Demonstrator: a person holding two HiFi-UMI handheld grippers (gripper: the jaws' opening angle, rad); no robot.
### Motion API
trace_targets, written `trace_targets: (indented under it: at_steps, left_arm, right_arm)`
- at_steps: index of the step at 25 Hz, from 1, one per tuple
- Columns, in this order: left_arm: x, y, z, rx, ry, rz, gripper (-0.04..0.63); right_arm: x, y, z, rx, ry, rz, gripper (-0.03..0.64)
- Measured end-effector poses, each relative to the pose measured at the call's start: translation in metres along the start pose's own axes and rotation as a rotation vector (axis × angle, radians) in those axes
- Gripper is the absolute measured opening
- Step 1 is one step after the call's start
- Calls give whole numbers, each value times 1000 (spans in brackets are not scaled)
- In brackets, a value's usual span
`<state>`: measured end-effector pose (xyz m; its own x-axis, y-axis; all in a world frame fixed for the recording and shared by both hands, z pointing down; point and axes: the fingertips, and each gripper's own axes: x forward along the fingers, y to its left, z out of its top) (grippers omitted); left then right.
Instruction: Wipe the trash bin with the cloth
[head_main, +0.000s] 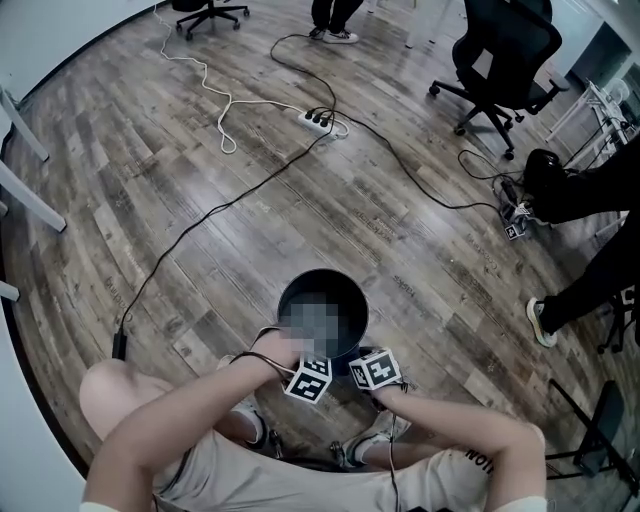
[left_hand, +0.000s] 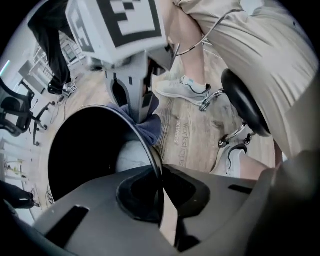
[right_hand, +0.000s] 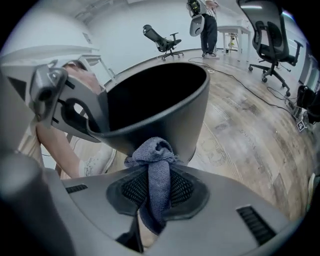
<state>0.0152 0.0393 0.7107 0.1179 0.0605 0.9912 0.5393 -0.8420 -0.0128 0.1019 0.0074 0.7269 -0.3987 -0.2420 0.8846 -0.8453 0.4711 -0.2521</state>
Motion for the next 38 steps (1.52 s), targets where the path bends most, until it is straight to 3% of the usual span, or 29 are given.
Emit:
trace_targets:
  at_steps: [6, 11, 16, 19, 22, 27, 32, 38]
  left_arm:
    - [0, 5, 5, -40, -19, 6, 28]
    - [1, 10, 9, -108, -27, 17, 28]
    - [2, 17, 16, -171, -37, 49, 28]
    - [3, 15, 20, -195, -89, 24, 29]
    - [0, 11, 23, -197, -122, -19, 74]
    - [-13, 10, 19, -84, -94, -24, 120]
    - [-11, -4, -15, 46, 12, -89, 147]
    - [-2, 6, -64, 161, 174, 4, 147]
  right_arm:
    - [65, -34, -26, -7, -23, -63, 77]
    - [116, -63, -50, 55, -14, -131, 77]
    - [131, -74, -49, 201, -61, -54, 77]
    - [124, -66, -50, 203, -29, -45, 77]
    - [112, -51, -48, 171, -6, -31, 77]
    - [71, -21, -35, 237, -21, 31, 77]
    - [11, 11, -14, 185, -78, 87, 77]
    - [-49, 47, 7, 112, -113, 106, 77]
